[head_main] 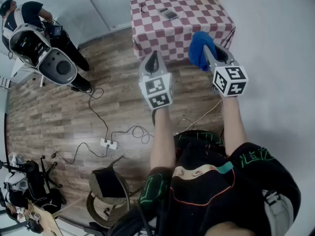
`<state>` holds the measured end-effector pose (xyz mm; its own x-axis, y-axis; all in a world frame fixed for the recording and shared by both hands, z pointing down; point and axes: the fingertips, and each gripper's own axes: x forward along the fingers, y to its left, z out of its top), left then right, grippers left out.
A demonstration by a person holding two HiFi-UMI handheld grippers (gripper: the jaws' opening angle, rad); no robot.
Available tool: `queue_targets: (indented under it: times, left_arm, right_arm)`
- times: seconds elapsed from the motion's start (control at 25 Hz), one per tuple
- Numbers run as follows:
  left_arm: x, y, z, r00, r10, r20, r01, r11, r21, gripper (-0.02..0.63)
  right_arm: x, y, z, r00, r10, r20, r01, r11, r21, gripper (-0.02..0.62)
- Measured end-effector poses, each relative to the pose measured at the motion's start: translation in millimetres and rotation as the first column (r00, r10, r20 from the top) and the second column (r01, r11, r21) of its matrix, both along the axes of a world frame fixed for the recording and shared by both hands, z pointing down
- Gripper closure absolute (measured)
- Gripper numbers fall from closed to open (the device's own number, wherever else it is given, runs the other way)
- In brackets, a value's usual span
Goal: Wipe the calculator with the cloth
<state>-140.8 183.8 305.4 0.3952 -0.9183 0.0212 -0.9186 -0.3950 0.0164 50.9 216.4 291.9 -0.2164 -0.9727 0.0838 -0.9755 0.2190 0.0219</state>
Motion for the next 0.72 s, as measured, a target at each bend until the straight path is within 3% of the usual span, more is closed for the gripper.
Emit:
queue_targets:
  times: [0.36, 0.72]
  left_arm:
    - [-10, -13, 20, 1.000, -0.002, -0.001, 0.002, 0.999, -0.040, 0.597]
    - [-6, -31, 15, 0.998, 0.013, -0.058, -0.015, 0.999, -0.037, 0.597]
  right_arm:
    - [-13, -15, 16, 1.000, -0.008, 0.002, 0.008, 1.000, -0.030, 0.518]
    - [-13, -24, 18, 0.999, -0.022, -0.033, 0.020, 0.997, -0.074, 0.518]
